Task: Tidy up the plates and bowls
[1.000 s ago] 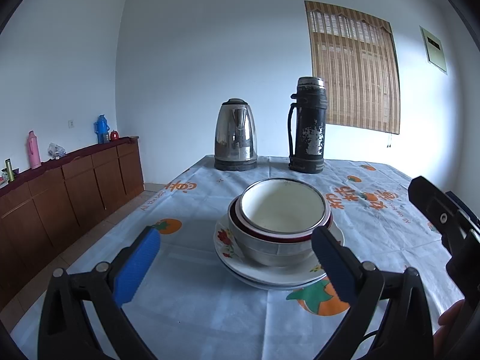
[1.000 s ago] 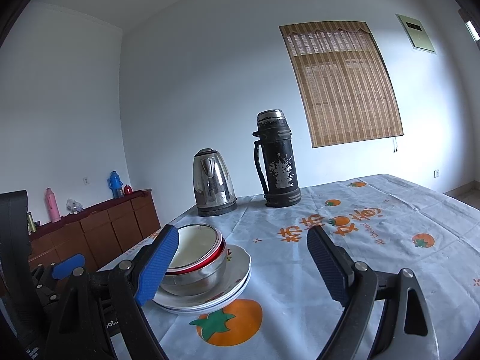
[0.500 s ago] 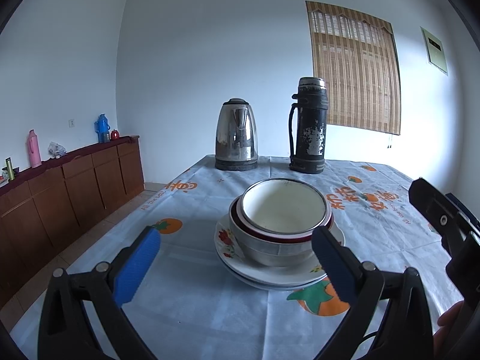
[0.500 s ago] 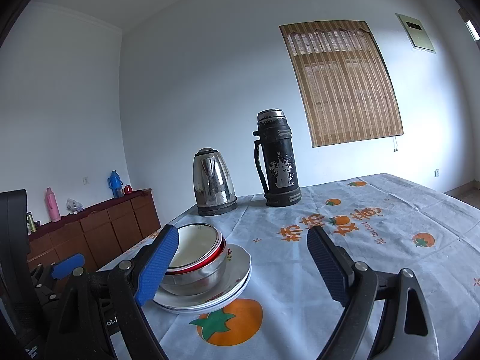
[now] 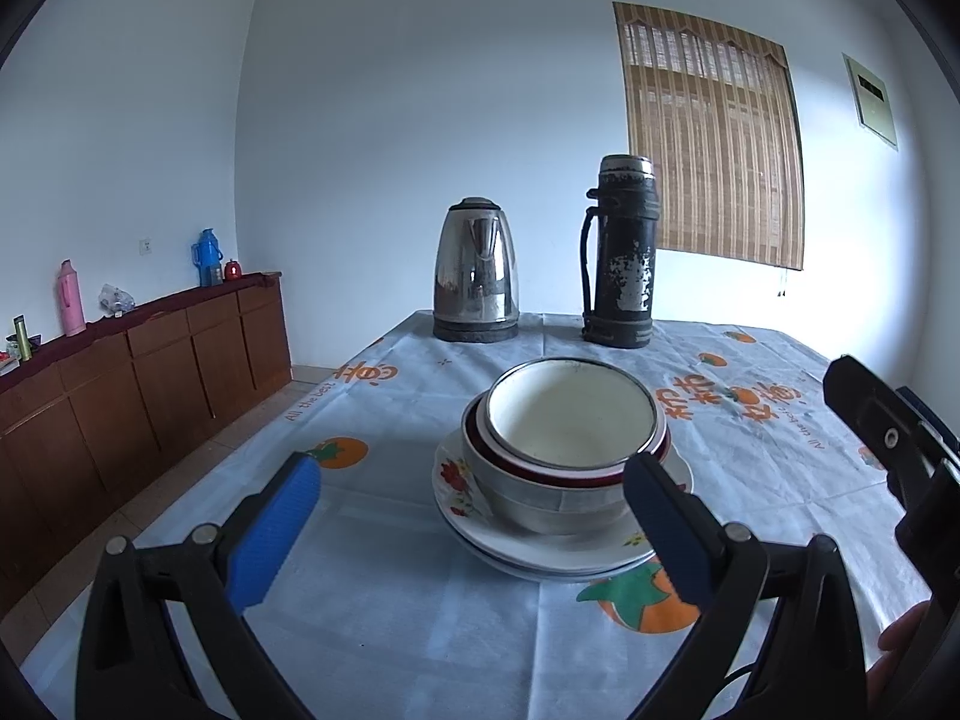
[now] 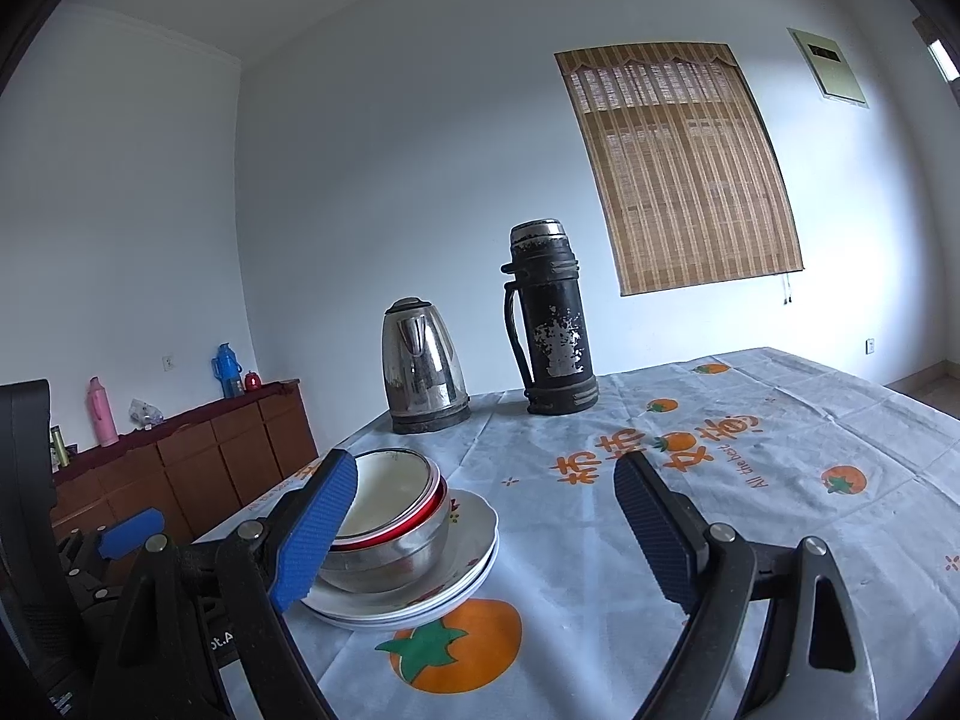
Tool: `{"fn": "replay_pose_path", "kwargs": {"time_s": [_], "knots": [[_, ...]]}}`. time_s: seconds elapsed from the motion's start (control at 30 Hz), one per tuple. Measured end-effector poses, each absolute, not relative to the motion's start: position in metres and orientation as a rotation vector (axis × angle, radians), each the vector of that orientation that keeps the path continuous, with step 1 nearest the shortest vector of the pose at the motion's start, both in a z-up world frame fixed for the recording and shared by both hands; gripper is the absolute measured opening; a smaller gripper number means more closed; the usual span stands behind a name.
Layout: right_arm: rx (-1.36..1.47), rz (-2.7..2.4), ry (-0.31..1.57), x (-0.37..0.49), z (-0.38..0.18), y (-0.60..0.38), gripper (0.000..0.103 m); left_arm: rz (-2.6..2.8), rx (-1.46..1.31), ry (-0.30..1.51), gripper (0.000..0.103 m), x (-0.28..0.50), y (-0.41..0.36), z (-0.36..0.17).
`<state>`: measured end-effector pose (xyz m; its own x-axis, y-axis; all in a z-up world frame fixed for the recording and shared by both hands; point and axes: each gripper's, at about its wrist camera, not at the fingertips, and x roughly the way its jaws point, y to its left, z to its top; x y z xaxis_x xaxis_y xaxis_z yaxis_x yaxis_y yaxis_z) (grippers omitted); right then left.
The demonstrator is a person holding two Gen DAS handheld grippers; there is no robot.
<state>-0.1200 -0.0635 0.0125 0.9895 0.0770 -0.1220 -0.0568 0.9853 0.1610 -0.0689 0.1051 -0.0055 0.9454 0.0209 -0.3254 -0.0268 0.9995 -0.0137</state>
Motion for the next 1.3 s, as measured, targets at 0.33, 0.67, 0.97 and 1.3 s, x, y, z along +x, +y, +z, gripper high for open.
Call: {"fn": "replay_pose_path", "kwargs": {"time_s": [0.33, 0.67, 0.97, 1.3], "knots": [[0.157, 0.066, 0.128, -0.120, 0.012, -0.063, 0.089, 0.045, -0.020, 0.309, 0.103, -0.072, 0.107, -0.003], [0.165, 0.058, 0.125, -0.121, 0.013, -0.064, 0.089, 0.045, -0.039, 0.324, 0.103, -0.071, 0.112, -0.001], [0.157, 0.054, 0.116, -0.123, 0.014, -0.063, 0.089, 0.059, -0.037, 0.335, 0.103, -0.071, 0.113, 0.000], [0.155, 0.049, 0.114, -0.123, 0.015, -0.062, 0.089, 0.040, -0.042, 0.315, 0.103, -0.072, 0.114, 0.001]]}}
